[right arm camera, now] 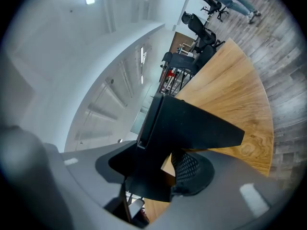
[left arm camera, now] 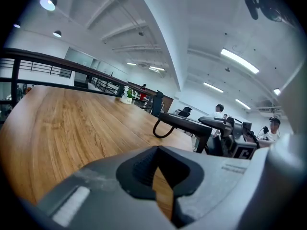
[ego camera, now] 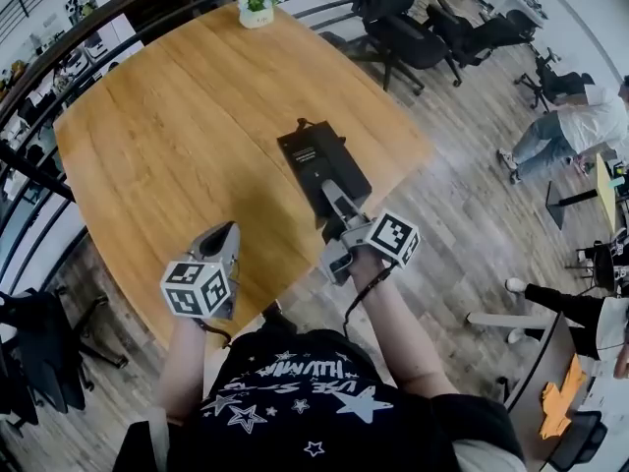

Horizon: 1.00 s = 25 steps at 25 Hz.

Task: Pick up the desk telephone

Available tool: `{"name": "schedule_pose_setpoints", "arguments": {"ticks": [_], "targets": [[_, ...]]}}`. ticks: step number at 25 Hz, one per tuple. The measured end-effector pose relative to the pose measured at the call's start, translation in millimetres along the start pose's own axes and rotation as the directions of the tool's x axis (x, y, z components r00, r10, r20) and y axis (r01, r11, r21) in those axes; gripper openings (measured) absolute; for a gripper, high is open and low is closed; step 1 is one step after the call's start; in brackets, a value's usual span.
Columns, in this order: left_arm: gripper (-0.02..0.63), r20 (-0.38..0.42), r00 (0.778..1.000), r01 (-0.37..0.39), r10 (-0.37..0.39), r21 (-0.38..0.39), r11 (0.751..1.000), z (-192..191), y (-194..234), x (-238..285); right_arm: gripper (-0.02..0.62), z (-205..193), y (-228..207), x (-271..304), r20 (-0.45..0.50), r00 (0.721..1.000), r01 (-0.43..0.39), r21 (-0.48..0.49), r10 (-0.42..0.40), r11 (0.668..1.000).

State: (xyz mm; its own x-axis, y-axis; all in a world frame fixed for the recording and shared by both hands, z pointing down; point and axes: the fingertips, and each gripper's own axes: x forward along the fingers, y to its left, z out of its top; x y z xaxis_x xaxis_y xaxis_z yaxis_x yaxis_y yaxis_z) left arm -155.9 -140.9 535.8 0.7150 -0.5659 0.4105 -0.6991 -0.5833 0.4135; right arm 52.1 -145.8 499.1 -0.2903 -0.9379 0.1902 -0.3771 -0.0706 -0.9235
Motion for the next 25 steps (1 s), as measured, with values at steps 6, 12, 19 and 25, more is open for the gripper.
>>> {"name": "schedule_pose_setpoints", "arguments": {"ticks": [6,12,19,25], "targets": [[0.002,0.007,1.000,-0.006,0.006,0.007,1.000,-3.6,-17.4,-6.3,0.225,-6.5,5.8,-17.5,-0.028,0.999,-0.037,-0.029,0.036,0.999],[0.002,-0.001,1.000,-0.011,0.011,0.008,1.000,4.1,-43.3,-10.5,0.225,-7.1,22.6,-40.1,-0.065,0.994,-0.093,-0.052,0.090,0.994],[0.002,0.020,1.000,-0.004,0.004,0.012,1.000,-32.9,-82.0,-39.9,0.225,-37.6,4.5,-105.4,-0.076,0.996,-0.046,-0.031,0.043,0.998],[0.002,0.009,1.000,0.006,-0.006,0.009,1.000,-52.0,-104.0,-57.8,0.225,-51.3,1.8,-137.6,-0.081,0.996,-0.039,-0.016,0.037,0.999]]}}
